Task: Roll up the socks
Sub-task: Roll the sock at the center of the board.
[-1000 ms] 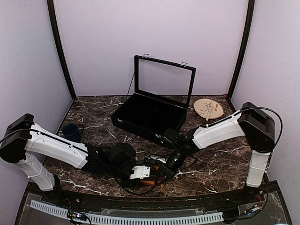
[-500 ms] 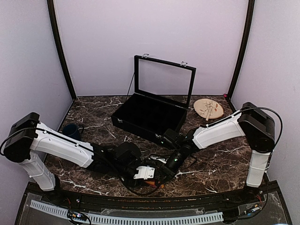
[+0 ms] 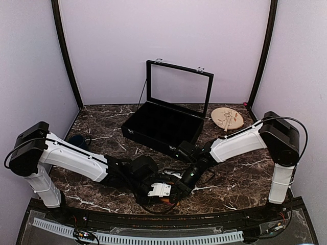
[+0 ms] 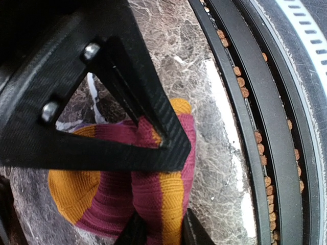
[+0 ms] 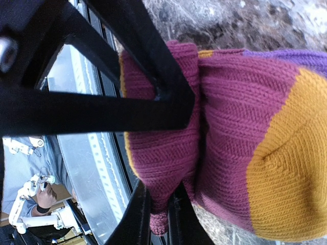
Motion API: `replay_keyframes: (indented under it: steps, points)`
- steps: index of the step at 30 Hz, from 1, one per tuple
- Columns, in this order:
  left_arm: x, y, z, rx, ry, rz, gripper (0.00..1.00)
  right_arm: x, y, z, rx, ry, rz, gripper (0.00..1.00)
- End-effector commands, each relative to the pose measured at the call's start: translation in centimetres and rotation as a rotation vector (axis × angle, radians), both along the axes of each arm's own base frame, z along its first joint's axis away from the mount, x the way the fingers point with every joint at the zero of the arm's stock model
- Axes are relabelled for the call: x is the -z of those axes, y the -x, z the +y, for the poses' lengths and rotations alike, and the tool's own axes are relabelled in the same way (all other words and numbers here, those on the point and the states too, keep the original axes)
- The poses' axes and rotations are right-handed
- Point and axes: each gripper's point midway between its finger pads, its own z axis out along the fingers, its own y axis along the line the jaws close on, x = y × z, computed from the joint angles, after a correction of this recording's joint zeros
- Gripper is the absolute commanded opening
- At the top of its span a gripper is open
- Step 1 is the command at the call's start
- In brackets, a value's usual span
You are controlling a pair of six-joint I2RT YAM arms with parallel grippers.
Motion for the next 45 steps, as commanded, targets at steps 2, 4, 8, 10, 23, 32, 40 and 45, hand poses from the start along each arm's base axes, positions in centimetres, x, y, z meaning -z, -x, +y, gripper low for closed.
replay_keyframes:
  steps: [2,4,8,10,23,32,40,45]
  points:
    - [0.8,0.8,0.1,0.024,-0.053,0.050,0.21,0.4,0.2,-0.4,-0.003,0.001,0.013,0.00]
    - [1.0,0.9,0.1,0.021,-0.061,0.060,0.19,0.5,0.1,-0.4,-0.002,0.004,0.007,0.01]
    - [1.0,0.7,0.3,0.012,-0.070,0.091,0.18,0.7,-0.1,-0.7,0.010,0.020,-0.011,0.10]
    - [0.9,0.5,0.3,0.005,-0.072,0.117,0.18,0.8,-0.2,-0.8,0.015,0.026,-0.021,0.15]
    - [0.7,0.6,0.4,-0.014,-0.135,0.290,0.18,0.2,-2.8,-2.7,0.153,0.035,-0.097,0.29]
    - [0.6,0.6,0.5,-0.031,-0.161,0.358,0.18,-0.2,-4.7,-4.1,0.282,0.022,-0.138,0.30]
    - [0.7,0.8,0.2,-0.048,-0.195,0.470,0.19,-1.2,-6.1,-6.1,0.379,0.028,-0.266,0.31]
    - [0.5,0.6,0.3,-0.068,-0.210,0.559,0.19,-2.1,-6.8,-7.6,0.439,0.028,-0.379,0.31]
